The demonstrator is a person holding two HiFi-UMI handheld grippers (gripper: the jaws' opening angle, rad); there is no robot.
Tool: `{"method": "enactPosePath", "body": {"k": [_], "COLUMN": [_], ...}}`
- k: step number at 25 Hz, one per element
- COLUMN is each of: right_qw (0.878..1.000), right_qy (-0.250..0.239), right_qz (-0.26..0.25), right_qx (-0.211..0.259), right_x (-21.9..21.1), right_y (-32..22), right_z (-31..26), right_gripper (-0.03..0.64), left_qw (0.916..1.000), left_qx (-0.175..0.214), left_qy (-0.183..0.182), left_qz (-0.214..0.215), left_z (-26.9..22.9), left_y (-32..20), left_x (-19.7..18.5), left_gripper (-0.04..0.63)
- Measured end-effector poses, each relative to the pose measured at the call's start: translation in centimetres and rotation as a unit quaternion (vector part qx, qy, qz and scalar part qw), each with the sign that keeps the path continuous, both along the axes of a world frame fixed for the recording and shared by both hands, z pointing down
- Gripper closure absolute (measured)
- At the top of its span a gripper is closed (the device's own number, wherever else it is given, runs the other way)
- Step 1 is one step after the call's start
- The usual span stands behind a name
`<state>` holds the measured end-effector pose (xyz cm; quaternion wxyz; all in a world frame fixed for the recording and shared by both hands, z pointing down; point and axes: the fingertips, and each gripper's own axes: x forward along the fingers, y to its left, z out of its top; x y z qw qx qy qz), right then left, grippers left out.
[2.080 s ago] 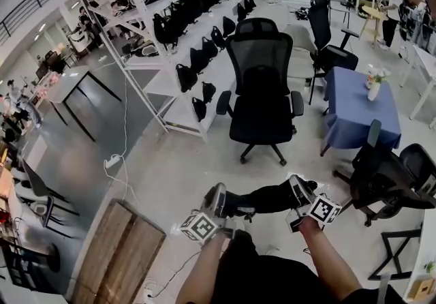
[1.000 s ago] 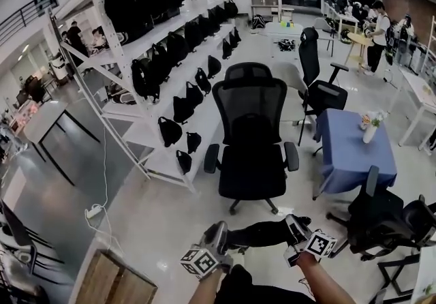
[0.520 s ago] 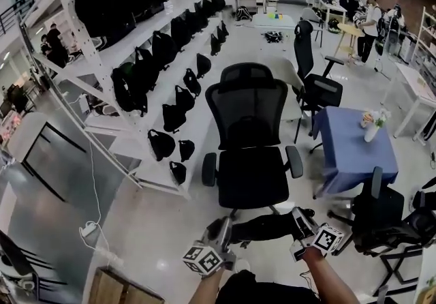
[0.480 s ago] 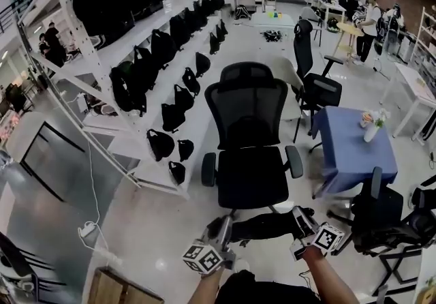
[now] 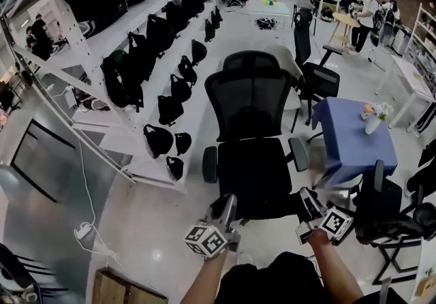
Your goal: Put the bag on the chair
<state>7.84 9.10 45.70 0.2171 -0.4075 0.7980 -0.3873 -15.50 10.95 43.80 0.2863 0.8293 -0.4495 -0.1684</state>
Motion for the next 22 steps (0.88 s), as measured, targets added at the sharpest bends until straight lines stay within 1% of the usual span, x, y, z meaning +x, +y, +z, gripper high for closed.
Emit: {"method": "enactPosePath", "body": {"k": [6,12,14,19,22], "right_qw": [1.000,1.000,1.000,0.999,0.999], "right_qy": [0.009,-0.005,-0.005,-0.015,-0.019], "right_qz": [-0.001,-0.004,-0.012,-0.026,-0.034], "right_qx": [-0.010,-0.016,-0.015,-0.023,-0.020], "right_x": [-1.9,-3.5,-3.7,-4.1,-4.4], "right_y": [-2.2,-3.7,-4.2,-6.1,-7.8], "right_z": [-0.1,0.5,0.8,1.8,1.7], "right_gripper": [0.609,0.609,0.609,0.609,0.609], "left_qw": [0.9999,0.9994,0.9994,0.9997,0.9994], "left_qx": [0.004,0.004,0.001,-0.014,-0.015], "left_qy": [-0.013,-0.034,-0.033,-0.018,-0.024], "left_qz": [-0.004,0.000,-0.004,-0.013,-0.019], "left_z": [0.3,0.4,0.4,0.8,1.0], "left_y": [-1.9,-3.1,-3.6,-4.8,-6.0], "left_x": [-1.4,-2.7,-2.9,-3.3,-3.5], "left_gripper": [0.581,0.581,0.581,0.581,0.580]}}
